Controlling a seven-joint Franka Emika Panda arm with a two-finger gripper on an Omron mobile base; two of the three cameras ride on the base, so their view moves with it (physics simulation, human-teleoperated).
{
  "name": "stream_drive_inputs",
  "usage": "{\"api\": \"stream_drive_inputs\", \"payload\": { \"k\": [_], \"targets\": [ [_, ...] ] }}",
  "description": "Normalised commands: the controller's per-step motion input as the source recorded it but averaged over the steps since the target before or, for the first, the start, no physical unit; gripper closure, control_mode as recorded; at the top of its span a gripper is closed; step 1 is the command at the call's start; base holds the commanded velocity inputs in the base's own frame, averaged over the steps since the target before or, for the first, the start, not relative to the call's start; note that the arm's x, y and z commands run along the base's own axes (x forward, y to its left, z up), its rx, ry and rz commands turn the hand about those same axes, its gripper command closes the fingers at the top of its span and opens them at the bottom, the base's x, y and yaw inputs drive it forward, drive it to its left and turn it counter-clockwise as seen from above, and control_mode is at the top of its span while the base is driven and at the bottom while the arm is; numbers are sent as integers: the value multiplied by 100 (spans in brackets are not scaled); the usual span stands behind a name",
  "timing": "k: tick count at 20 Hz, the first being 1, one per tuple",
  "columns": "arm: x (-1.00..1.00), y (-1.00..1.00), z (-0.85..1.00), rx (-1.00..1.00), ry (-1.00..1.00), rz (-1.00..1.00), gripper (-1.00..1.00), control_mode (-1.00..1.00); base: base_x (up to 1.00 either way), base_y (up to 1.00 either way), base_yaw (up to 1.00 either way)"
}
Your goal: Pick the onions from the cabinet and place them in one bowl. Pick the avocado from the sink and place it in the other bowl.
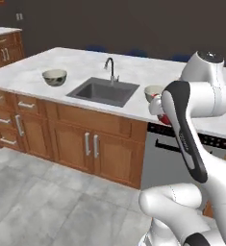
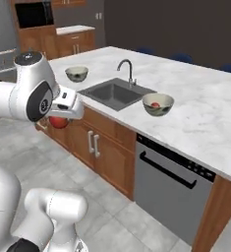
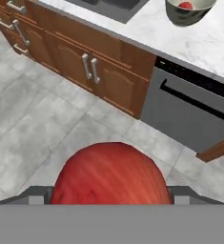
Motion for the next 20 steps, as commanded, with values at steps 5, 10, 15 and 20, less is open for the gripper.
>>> {"api": "stream_drive_inputs", "payload": {
  "k": [5, 10, 15, 20],
  "targets": [
    [0, 0, 0, 0, 0, 0, 100, 100, 95, 64, -62],
    [0, 0, 0, 0, 0, 0, 100, 100, 91, 66, -50],
    [0, 0, 0, 0, 0, 0, 100, 100, 75, 36, -42],
    [0, 0, 0, 0, 0, 0, 100, 100, 50, 0, -24]
  ]
}}
